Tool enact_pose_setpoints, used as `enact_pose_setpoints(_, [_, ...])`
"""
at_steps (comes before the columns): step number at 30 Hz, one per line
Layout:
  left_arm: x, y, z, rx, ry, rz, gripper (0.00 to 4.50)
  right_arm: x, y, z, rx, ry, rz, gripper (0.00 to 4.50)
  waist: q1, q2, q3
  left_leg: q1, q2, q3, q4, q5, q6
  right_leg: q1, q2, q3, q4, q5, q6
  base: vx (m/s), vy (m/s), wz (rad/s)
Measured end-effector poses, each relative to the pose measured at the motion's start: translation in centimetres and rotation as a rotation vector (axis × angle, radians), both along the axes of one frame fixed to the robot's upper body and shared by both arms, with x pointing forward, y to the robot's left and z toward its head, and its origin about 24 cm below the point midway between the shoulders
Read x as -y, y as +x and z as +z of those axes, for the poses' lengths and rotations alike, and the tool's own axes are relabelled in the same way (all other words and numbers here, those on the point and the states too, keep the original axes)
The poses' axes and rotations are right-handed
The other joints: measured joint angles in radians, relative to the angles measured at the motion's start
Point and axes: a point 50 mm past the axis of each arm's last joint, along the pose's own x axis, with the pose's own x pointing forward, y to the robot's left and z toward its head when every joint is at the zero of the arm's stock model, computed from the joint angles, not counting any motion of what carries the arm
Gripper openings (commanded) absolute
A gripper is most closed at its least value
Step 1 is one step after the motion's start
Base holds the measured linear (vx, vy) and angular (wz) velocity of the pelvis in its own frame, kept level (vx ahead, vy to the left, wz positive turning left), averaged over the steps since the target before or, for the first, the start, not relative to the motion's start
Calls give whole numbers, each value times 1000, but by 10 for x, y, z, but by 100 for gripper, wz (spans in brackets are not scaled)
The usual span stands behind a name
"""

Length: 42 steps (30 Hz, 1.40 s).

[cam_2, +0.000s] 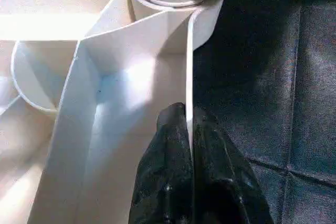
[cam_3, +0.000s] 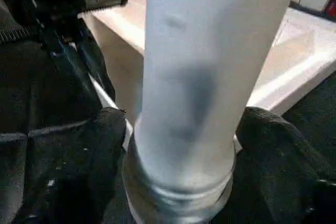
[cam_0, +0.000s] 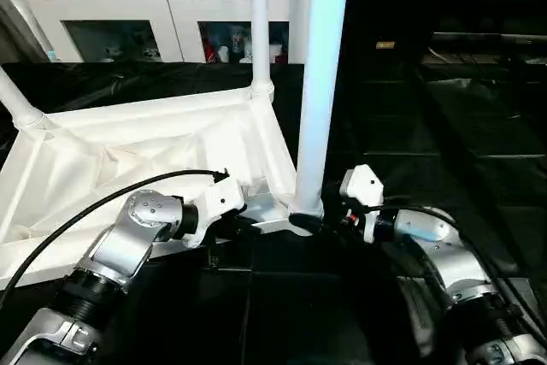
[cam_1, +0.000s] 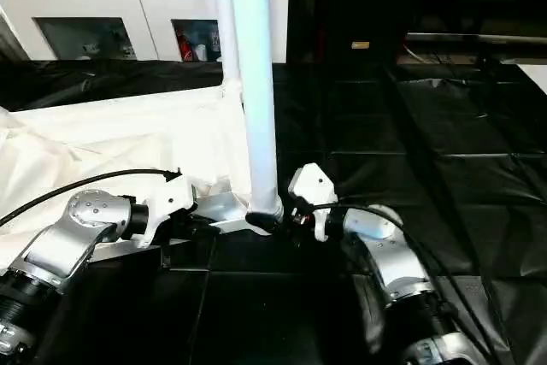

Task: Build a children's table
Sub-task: Rotate leg to tighten

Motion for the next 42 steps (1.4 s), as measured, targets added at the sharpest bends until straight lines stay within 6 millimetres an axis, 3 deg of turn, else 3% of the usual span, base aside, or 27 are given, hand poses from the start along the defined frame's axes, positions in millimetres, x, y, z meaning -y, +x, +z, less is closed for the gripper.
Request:
enact_pose_setpoints(2, [0, 0, 0, 0, 0, 0, 0, 0, 0, -3, -3, -15, 6, 311, 0, 0, 0, 0, 0, 0, 0, 0, 0, 0, 0, 0, 0, 0, 0, 0, 0, 0])
enact_pose_setpoints(8, [-1, 0, 0, -1, 2, 3, 0, 0, 3, -2, -1, -23, 17, 273, -2, -1, 0, 0, 0, 0, 1, 0, 0, 0, 0, 0, 0, 0, 0, 0, 0, 0])
enact_pose_setpoints(21, [-3, 1, 1, -4, 6, 28, 0, -8, 4, -6, -9, 22, -13, 267, -3, -10, 4, 3, 2, 0, 1, 0, 0, 0, 3, 2, 2, 0, 0, 0, 0, 0])
enact_pose_setpoints(26, [12, 13, -1, 30, -9, 134, 0, -20, 9, -17, -19, 143, -304, 266, -2, -8, 2, 5, 1, 0, 1, 1, -7, 1, 4, 5, 2, 1, -1, 0, 0, 0])
enact_pose_setpoints(33, [42, 27, -6, 63, -33, 278, 0, -41, 23, -21, -14, 140, -658, 265, -1, -2, -2, 10, 0, 0, -1, 0, -11, 8, 4, 6, -1, -2, 4, 0, 0, 0])
enact_pose_setpoints(41, [52, 30, -9, 96, -16, 288, 0, -48, 28, -23, -15, 119, -754, 265, 0, -5, -10, 10, -1, 0, -4, 0, -11, 11, 3, 6, -7, -3, 4, 0, 0, 0])
enact_pose_setpoints(42, [51, 30, -9, 97, -15, 282, 0, -47, 28, -23, -17, 119, -744, 300, 0, -6, -11, 10, 0, 0, -5, 0, -11, 11, 3, 6, -7, -3, 4, 0, 0, 0])
